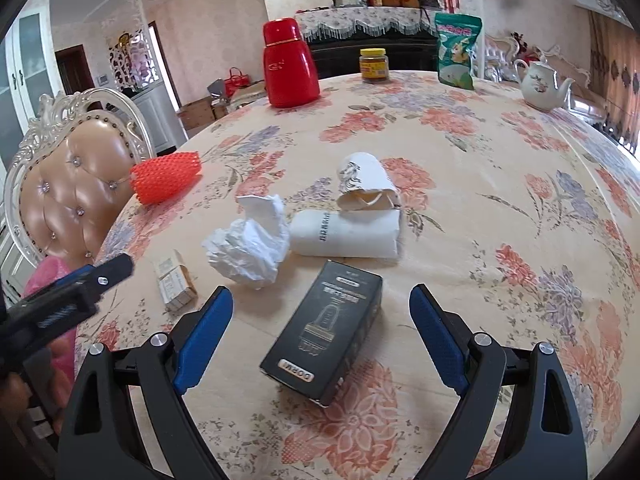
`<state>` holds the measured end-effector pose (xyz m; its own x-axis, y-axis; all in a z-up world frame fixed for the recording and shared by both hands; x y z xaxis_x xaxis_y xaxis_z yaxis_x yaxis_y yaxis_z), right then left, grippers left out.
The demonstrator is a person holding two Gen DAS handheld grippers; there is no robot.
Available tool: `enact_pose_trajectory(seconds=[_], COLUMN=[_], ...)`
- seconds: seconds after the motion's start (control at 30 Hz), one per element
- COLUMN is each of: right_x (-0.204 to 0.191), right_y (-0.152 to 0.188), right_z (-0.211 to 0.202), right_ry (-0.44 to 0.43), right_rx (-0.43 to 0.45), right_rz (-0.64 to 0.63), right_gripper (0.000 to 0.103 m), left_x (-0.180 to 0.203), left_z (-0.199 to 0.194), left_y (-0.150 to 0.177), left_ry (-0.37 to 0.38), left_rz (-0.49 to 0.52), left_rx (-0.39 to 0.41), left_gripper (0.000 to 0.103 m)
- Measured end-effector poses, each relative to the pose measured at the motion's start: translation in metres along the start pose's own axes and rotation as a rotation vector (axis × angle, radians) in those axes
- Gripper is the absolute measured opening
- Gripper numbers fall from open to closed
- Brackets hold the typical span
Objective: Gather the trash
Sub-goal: 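Move both tools back over the table toward the small cardboard box and black box, then grasp the small cardboard box with the left gripper while the right gripper grasps the black DORMI box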
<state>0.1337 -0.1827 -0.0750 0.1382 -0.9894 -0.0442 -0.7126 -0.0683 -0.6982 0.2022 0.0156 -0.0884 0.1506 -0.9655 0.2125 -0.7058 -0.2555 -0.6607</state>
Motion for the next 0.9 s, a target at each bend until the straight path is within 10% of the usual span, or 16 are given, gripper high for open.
enact_pose_trajectory(seconds=[0.9], right_x=[0.007], right_y=[0.006], right_z=[0.012], right_ry=[0.024], right_rx=[-0.052], right_rz=[0.032], right_gripper=[0.084], left_x=[0.022], left_z=[0.042], left_y=[0.017], left_ry=[0.003], left_rz=[0.058], left_rx=[-0.142], left_gripper=[0.034])
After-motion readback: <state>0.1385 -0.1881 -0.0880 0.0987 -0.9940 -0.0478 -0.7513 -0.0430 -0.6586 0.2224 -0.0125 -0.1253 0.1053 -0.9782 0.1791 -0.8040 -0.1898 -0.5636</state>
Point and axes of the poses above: each gripper's, at about its wrist camera, not at the fingertips, and z roughly the way its jaws point, x to its right, y to its underside, the point moved 6 cm from there along z, roughly the way its jaws point, and after that the axes turned 6 degrees about -z, right-handed, at the moved point
